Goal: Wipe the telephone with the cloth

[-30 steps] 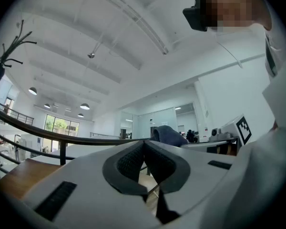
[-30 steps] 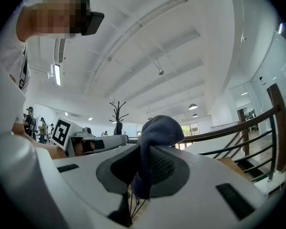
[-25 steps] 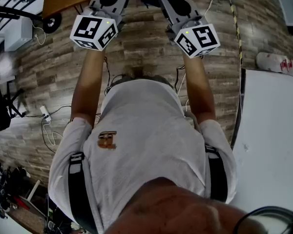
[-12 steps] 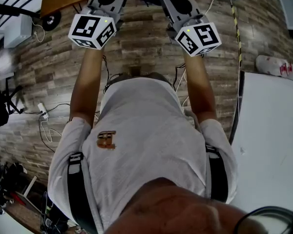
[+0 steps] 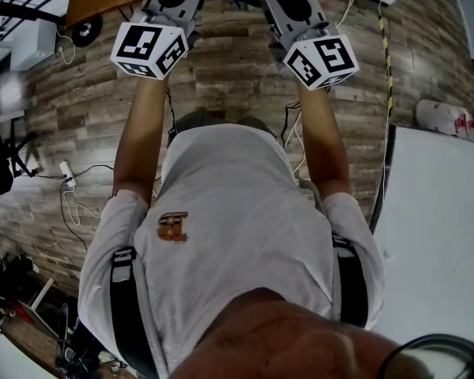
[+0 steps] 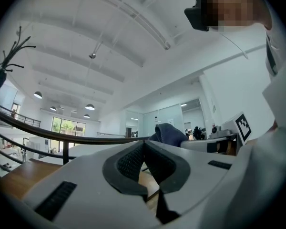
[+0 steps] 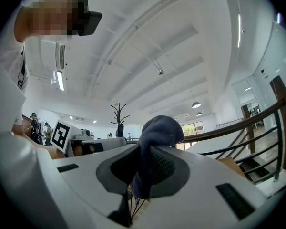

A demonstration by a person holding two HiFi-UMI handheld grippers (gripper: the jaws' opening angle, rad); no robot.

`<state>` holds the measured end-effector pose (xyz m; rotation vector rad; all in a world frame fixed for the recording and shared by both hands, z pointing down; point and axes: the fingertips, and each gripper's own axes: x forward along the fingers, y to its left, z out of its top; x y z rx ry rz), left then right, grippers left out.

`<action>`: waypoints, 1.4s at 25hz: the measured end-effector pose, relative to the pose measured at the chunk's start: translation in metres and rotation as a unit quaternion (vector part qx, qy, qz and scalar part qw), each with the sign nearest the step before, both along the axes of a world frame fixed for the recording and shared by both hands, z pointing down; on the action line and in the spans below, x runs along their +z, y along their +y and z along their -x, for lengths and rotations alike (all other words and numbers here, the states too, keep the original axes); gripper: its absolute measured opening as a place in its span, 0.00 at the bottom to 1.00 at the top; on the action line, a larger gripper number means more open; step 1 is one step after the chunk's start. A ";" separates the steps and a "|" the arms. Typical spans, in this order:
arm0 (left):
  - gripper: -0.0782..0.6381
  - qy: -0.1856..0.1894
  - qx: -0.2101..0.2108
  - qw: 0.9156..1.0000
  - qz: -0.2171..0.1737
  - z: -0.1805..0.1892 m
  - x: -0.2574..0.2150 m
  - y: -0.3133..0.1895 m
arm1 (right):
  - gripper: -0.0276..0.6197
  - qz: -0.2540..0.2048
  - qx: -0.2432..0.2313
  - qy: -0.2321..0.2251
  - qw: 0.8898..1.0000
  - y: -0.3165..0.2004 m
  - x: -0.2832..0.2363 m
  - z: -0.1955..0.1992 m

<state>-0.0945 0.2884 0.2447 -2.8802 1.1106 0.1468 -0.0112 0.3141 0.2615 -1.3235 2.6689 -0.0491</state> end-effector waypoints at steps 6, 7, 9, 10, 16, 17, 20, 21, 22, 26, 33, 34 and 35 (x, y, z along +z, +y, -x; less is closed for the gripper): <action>0.13 -0.005 -0.002 1.000 0.003 -0.018 0.001 -0.009 | 0.14 0.002 -0.001 -0.008 1.000 -0.009 0.000 -0.019; 0.13 -0.004 -0.003 1.000 0.004 -0.018 0.002 -0.009 | 0.14 0.001 -0.001 -0.007 1.000 -0.009 0.001 -0.019; 0.13 -0.003 -0.003 1.000 0.004 -0.017 0.003 -0.010 | 0.14 0.000 -0.001 -0.004 1.000 -0.009 0.003 -0.019; 0.13 -0.002 -0.002 1.000 0.004 -0.018 0.004 -0.011 | 0.14 0.000 -0.001 -0.003 1.000 -0.010 0.003 -0.020; 0.13 0.001 0.001 1.000 0.006 -0.021 0.009 -0.038 | 0.14 0.000 0.001 0.004 1.000 -0.035 0.005 -0.021; 0.13 0.001 0.002 1.000 0.007 -0.022 0.009 -0.044 | 0.14 0.001 0.002 0.005 1.000 -0.040 0.006 -0.021; 0.13 0.000 0.004 1.000 0.007 -0.024 0.013 -0.064 | 0.14 0.003 0.006 0.005 1.000 -0.060 0.010 -0.023; 0.13 -0.001 0.004 1.000 0.007 -0.024 0.015 -0.072 | 0.14 0.003 0.006 0.006 1.000 -0.069 0.011 -0.023; 0.13 -0.003 0.003 1.000 0.006 -0.024 0.016 -0.081 | 0.14 0.003 0.007 0.007 1.000 -0.078 0.012 -0.023; 0.13 -0.007 0.003 1.000 0.001 -0.022 0.018 -0.121 | 0.14 0.006 0.010 0.010 1.000 -0.116 0.015 -0.022; 0.13 -0.006 0.014 1.000 -0.004 -0.013 0.023 -0.202 | 0.14 0.014 0.019 0.034 0.999 -0.193 0.021 -0.009; 0.13 -0.007 0.015 1.000 -0.005 -0.012 0.022 -0.213 | 0.14 0.016 0.020 0.038 0.999 -0.205 0.021 -0.007; 0.13 -0.007 0.017 1.000 -0.005 -0.011 0.022 -0.225 | 0.14 0.017 0.021 0.042 0.999 -0.216 0.021 -0.006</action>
